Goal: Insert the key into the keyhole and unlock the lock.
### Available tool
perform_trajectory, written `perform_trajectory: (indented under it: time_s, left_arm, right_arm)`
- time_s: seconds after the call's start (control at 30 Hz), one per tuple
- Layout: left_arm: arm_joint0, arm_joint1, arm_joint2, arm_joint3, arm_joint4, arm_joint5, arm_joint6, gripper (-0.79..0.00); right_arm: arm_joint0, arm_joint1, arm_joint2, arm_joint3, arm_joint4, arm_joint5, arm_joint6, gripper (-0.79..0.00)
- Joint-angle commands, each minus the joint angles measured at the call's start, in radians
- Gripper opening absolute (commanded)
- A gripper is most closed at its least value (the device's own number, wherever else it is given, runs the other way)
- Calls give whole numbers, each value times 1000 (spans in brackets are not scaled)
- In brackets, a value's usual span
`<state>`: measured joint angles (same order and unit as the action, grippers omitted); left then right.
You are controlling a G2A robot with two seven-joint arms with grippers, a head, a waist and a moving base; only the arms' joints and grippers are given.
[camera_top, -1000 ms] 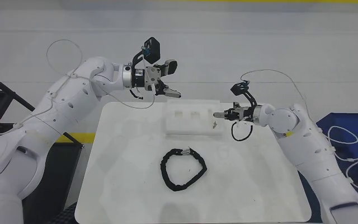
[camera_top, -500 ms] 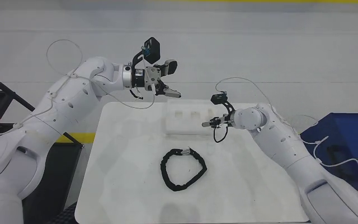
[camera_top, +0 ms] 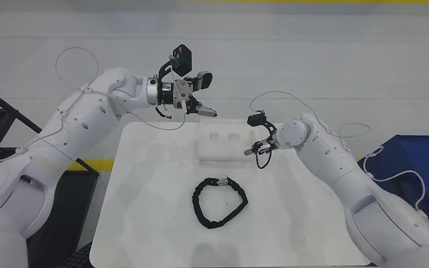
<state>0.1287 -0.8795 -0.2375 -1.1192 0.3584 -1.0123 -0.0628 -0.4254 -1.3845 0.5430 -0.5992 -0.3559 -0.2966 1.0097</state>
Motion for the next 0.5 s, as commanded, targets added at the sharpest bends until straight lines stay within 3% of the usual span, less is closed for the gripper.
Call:
perform_trajectory:
  time_s: [0.0,0.47]
  left_arm:
    - [0,0,0,0,0,0,0,0]
    - [0,0,0,0,0,0,0,0]
  right_arm:
    - [15,-16,-9,37,-2,-8,2,-332]
    - [53,-98,-46,219,-50,1,-97,-413]
